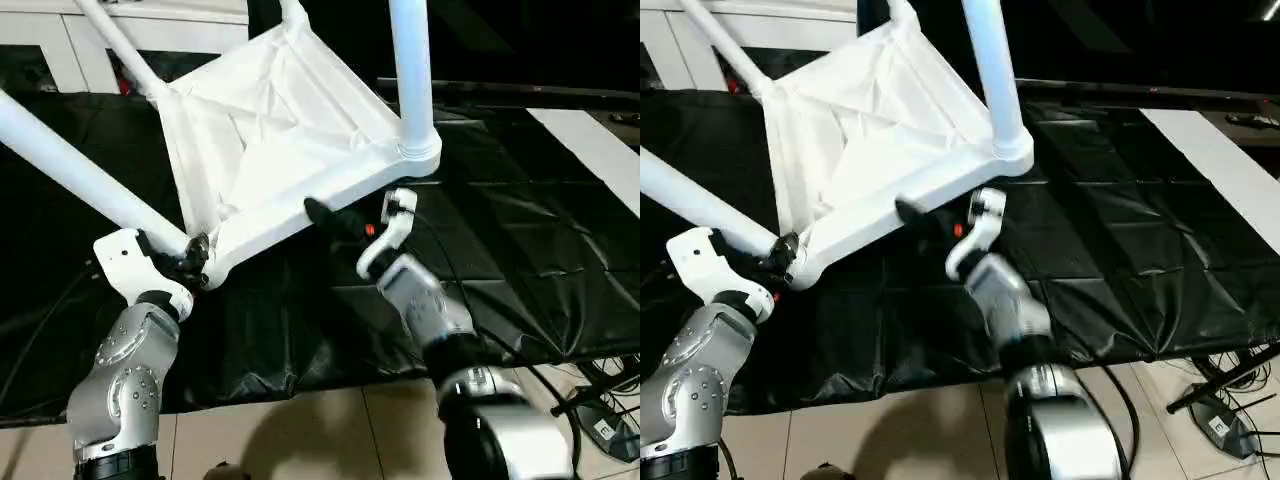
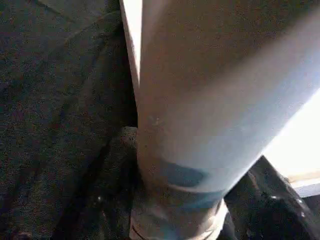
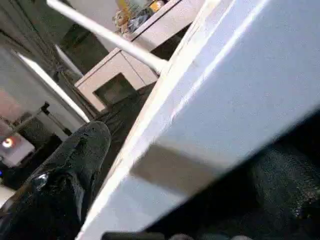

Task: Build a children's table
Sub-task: Flip table

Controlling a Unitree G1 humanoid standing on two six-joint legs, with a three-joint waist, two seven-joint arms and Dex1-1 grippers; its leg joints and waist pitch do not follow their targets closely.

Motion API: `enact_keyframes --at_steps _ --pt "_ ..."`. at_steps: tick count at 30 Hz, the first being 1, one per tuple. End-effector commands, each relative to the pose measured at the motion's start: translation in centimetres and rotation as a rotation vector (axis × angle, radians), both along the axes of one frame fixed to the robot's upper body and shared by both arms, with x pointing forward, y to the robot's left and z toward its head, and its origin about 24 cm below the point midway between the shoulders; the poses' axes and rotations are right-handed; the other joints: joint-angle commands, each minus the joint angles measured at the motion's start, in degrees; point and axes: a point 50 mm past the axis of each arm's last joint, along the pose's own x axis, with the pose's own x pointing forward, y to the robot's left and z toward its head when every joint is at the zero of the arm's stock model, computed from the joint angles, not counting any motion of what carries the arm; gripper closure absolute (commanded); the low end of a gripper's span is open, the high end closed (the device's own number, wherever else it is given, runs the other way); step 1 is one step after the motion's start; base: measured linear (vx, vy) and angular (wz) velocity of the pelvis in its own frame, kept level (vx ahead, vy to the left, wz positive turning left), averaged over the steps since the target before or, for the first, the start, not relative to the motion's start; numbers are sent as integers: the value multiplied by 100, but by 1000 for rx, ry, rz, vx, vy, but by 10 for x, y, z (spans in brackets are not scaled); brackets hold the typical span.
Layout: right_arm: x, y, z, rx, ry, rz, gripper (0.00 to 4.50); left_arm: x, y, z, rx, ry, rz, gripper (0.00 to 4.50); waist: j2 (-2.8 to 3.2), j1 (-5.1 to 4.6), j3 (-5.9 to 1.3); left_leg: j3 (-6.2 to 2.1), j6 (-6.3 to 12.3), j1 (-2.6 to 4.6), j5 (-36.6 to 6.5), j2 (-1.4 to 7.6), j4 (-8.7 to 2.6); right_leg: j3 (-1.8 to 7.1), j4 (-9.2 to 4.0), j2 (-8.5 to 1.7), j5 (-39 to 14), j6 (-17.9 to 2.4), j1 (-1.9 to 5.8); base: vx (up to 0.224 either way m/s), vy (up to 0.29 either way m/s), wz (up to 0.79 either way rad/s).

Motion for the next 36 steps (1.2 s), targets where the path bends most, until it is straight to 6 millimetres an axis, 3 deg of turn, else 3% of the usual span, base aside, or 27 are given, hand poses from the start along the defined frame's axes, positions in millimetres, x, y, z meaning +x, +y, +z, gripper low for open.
enact_keyframes --at_steps 1,6,7,10,17,23,33,34,36 --pt "5 -3 4 52 18 -35 0 1 -21 13 -50 -72 -118 227 72 14 -364 10 27 157 -522 122 -379 163 -287 -246 444 -1141 211 0 0 0" --pt "12 -3 8 114 57 -67 0 -1 -24 13 -25 -68 -154 227 70 48 -355 22 47 160 -493 120 -376 162 -283 -246 430 -1181 200 0 0 0" --pt "13 -3 9 122 62 -73 27 -2 -25 14 -20 -69 -160 227 63 55 -354 22 31 160 -550 125 -379 164 -284 -255 336 -1168 201 0 0 0" --pt "15 -1 9 135 95 -71 39 -2 -27 15 -6 -70 -174 227 74 64 -351 19 -34 164 -607 129 -385 162 -291 -252 250 -1131 193 0 0 0" --pt "13 7 6 139 143 -17 89 -3 -31 17 20 -77 -213 227 57 99 -379 24 19 155 -288 111 -350 155 -244 -238 669 -1165 205 0 0 0" --pt "17 2 7 191 173 -68 158 -3 -32 18 37 -83 -232 227 55 109 -385 28 42 149 -241 111 -339 151 -230 -243 705 -1204 204 0 0 0" --pt "21 -6 11 185 162 -108 232 -3 -28 16 46 -83 -222 227 64 100 -398 32 84 138 -134 104 -317 147 -211 -233 864 -1233 207 0 0 0" --pt "22 -7 12 184 160 -116 236 -3 -25 16 43 -86 -218 172 74 99 -400 33 87 138 -127 101 -315 148 -212 -231 877 -1242 206 0 0 0" --pt "24 -11 15 177 147 -138 242 -5 -14 19 50 -119 -194 158 76 99 -415 28 114 133 -29 91 -300 147 -194 -232 976 -1268 210 0 0 0"
